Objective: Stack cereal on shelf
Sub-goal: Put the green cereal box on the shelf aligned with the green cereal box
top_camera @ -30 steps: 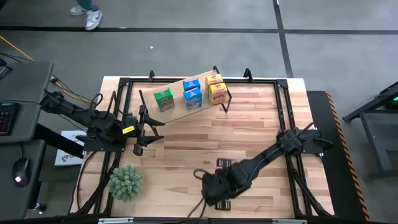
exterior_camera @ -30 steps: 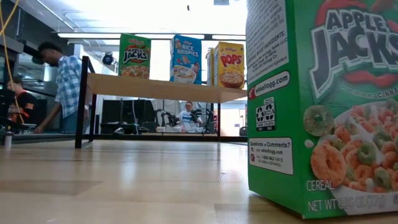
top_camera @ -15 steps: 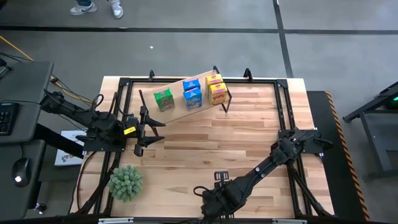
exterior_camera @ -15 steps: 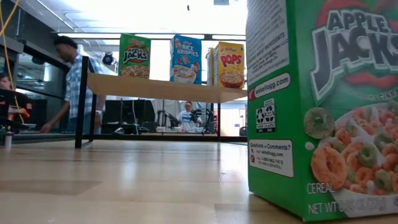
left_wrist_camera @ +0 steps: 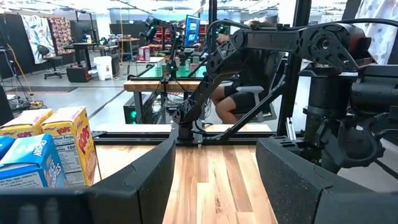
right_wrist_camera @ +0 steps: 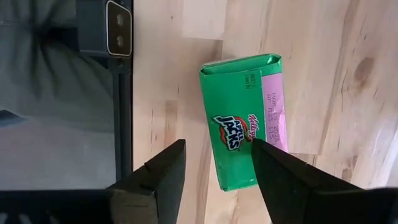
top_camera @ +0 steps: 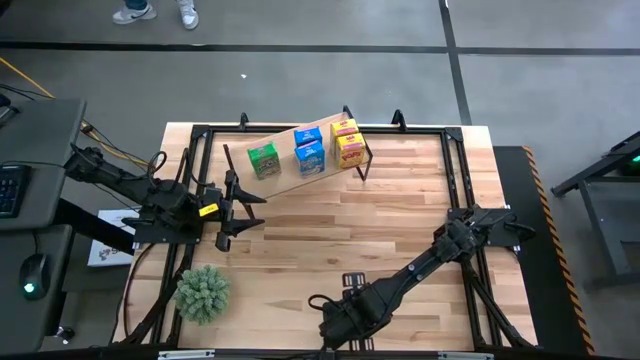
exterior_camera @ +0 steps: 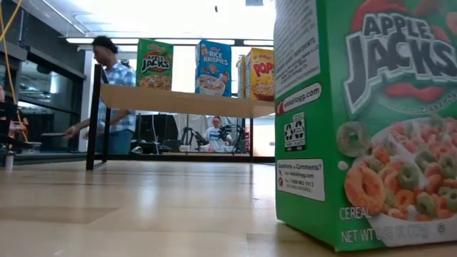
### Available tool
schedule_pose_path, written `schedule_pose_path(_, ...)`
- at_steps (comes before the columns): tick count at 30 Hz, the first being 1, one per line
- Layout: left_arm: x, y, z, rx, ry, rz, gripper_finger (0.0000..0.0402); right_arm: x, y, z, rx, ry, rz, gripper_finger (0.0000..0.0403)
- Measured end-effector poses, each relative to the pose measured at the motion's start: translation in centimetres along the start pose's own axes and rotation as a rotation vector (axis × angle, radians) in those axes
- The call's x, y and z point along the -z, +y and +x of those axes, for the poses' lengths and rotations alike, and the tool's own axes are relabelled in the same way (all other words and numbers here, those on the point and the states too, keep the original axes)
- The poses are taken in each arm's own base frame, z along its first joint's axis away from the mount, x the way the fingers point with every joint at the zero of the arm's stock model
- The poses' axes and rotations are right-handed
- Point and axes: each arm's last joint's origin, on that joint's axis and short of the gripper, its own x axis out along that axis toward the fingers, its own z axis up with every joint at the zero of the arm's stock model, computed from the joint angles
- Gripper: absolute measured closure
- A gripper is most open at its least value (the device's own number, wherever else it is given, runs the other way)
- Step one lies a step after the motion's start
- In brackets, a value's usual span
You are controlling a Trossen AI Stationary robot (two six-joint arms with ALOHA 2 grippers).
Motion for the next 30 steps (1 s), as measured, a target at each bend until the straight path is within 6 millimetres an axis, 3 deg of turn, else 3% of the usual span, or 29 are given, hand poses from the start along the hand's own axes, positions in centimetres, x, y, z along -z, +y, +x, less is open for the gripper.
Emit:
schedule_pose_path(10,0.01,0.00,0.00,-0.001,0.000,0.000,0.0188,-0.10,-0.51,-0.90,0.058,-0.056,-0.078,0.0226)
schedule_pose_path(30,0.16,0.01,0.00,-0.001,0.016,0.007,0.0188,-0.41,-0.37,-0.26,0.064,-0.068,-0.067,0.0226)
